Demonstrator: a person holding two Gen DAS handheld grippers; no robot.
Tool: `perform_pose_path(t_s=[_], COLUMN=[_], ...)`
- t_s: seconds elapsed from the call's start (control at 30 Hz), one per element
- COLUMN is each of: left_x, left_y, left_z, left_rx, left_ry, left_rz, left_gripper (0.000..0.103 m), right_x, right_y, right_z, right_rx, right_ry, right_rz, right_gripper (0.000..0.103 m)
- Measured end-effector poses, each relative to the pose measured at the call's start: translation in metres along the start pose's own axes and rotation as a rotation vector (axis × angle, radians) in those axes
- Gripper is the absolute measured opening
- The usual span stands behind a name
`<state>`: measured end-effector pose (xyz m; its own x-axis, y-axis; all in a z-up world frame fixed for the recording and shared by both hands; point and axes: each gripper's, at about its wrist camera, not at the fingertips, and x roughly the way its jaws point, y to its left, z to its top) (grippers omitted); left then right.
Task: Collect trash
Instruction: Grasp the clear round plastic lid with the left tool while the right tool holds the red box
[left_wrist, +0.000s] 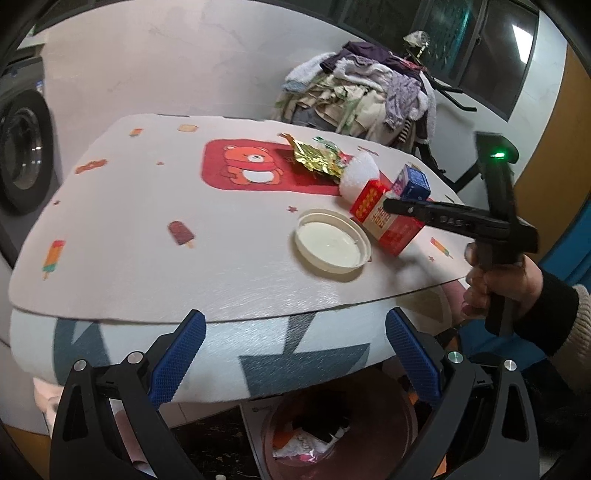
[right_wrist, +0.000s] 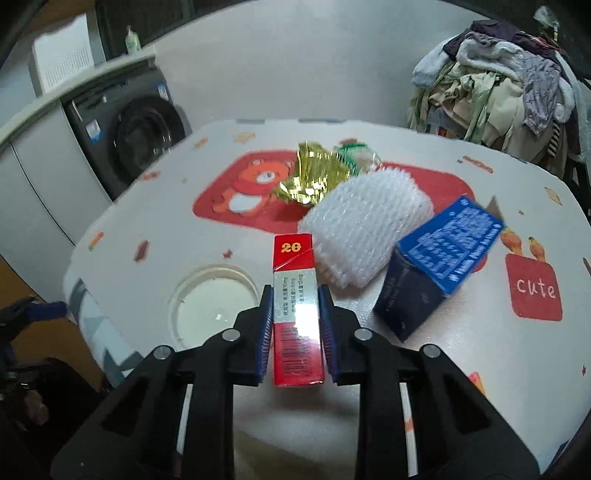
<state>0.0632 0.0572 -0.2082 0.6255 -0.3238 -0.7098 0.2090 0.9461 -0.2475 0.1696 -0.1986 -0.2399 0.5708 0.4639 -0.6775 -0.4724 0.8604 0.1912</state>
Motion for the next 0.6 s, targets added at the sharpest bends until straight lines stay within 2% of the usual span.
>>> perform_pose_path(t_s=[0.33, 0.5, 0.6], left_x=[0.065, 0.108, 0.129], left_y=[-0.036, -0.043, -0.041], left_z=[0.035, 0.045, 0.050], left_rx=[0.115, 0.125, 0.137], left_ry=[0.099, 0.188, 0.216], left_rz=[-0.066, -0.063, -0.016], left_gripper=[0.097, 0.097, 0.097], right_x=[-0.065, -0.089, -0.098], right_y=[-0.022, -0.030, -0.036], right_z=[-0.020, -0.035, -0.042], right_rx=[0.150, 0.192, 0.204], right_ry=[-0.140, -0.169, -0.176], right_rz=[0.003, -0.015, -0.025], right_gripper=[0.027, 0.027, 0.027])
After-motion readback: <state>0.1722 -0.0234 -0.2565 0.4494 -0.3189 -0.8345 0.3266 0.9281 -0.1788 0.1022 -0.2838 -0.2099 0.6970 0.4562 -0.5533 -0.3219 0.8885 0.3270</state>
